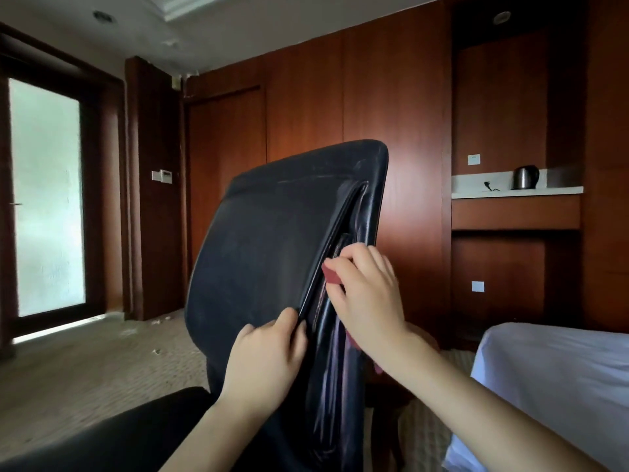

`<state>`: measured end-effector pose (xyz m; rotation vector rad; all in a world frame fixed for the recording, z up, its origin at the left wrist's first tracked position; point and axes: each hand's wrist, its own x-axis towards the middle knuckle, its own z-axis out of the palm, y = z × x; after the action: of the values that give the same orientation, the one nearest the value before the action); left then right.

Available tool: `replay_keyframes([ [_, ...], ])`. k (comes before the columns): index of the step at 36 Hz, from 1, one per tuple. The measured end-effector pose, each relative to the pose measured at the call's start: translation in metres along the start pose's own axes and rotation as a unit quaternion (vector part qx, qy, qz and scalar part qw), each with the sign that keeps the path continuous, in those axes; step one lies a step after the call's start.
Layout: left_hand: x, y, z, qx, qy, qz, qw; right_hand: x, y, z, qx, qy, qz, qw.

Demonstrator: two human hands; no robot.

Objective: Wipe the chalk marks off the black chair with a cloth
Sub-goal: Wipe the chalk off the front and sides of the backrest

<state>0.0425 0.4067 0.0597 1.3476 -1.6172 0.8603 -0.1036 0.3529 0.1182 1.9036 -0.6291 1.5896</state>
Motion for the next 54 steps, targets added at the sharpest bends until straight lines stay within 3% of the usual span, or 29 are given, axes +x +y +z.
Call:
replay_keyframes([
  [3, -0.002, 0.000, -0.004, -0.019, -0.006, 0.004, 1.000, -0.014, -0.012, -0.007, -0.024, -0.007, -0.029, 0.999],
  [7, -0.004, 0.001, -0.010, -0.027, -0.017, 0.008, 0.999, -0.046, -0.030, -0.008, -0.049, -0.078, -0.093, 0.991],
  [15, -0.008, 0.002, -0.015, -0.040, -0.058, -0.012, 0.997, -0.052, -0.021, -0.034, 0.009, -0.156, -0.120, 0.980],
  [17, -0.009, 0.003, -0.017, -0.025, -0.061, -0.022, 0.998, -0.027, -0.011, -0.042, 0.039, -0.150, -0.062, 0.986],
  [23, -0.011, 0.004, -0.020, 0.002, -0.037, -0.003, 0.999, 0.084, 0.025, -0.066, -0.015, 0.002, -0.002, 1.000],
  [26, -0.012, 0.004, -0.020, 0.006, -0.017, 0.011, 1.000, 0.114, 0.030, -0.062, -0.022, -0.002, 0.020, 1.000],
  [30, -0.013, 0.005, -0.020, 0.009, 0.005, 0.008, 1.000, 0.103, 0.028, -0.052, -0.132, -0.029, -0.042, 0.990],
  [36, -0.013, 0.010, -0.020, 0.027, 0.026, 0.003, 0.999, 0.086, 0.022, -0.059, -0.185, -0.028, -0.055, 0.981],
  [43, -0.013, 0.021, -0.015, 0.057, 0.028, -0.031, 0.998, 0.055, 0.009, -0.061, -0.108, -0.123, -0.039, 0.986],
  [54, -0.011, 0.018, -0.010, 0.041, 0.044, -0.040, 0.997, -0.015, 0.009, -0.073, -0.105, -0.235, -0.146, 0.955],
])
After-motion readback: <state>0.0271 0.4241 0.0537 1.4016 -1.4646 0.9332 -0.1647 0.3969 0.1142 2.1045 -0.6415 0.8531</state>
